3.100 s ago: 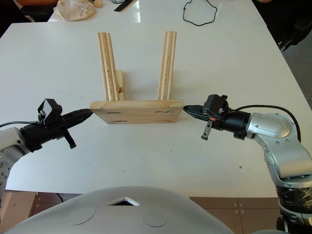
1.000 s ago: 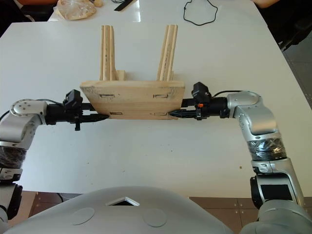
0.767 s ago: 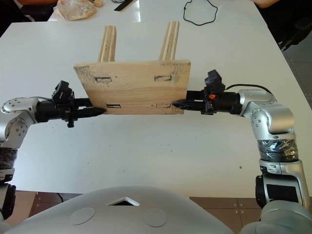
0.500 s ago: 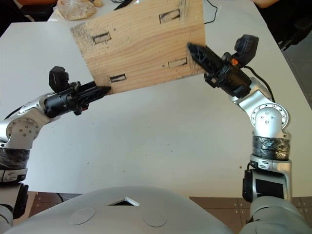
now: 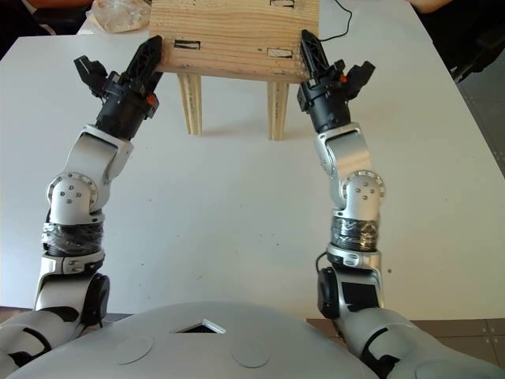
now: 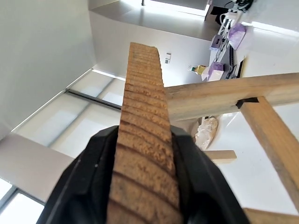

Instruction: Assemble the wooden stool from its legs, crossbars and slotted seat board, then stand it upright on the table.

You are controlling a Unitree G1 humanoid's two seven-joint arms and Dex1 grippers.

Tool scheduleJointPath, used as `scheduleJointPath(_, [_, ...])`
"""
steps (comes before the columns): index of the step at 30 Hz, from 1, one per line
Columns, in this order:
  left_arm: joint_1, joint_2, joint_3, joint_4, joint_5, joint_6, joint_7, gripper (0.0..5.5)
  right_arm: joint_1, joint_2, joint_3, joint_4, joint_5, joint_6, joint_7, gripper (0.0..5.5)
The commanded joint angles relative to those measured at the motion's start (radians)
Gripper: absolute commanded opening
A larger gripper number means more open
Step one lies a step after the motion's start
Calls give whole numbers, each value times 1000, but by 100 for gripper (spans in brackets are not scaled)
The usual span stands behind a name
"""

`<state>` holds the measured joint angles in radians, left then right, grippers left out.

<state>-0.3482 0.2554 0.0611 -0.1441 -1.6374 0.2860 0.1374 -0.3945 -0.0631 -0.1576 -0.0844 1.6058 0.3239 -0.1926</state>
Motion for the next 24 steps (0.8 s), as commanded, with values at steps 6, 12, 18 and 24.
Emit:
scheduleJointPath(6, [-65,-313,232,-199,-62,-349,582,130,-150,189,-67,-97,-111,-164,-611,130])
scheduleJointPath(12, [7,-322,217,-176,9,-240,563,131,-70,177,-41,-96,-213,-97,-620,130])
scheduleJointPath(18, [-24,-297,224,-201,55,-174,469,207,-28,158,-36,-111,-313,-57,-517,222])
scheduleJointPath(24, [-49,-233,241,-243,145,-140,394,301,-99,77,-41,-149,-487,-46,-422,318])
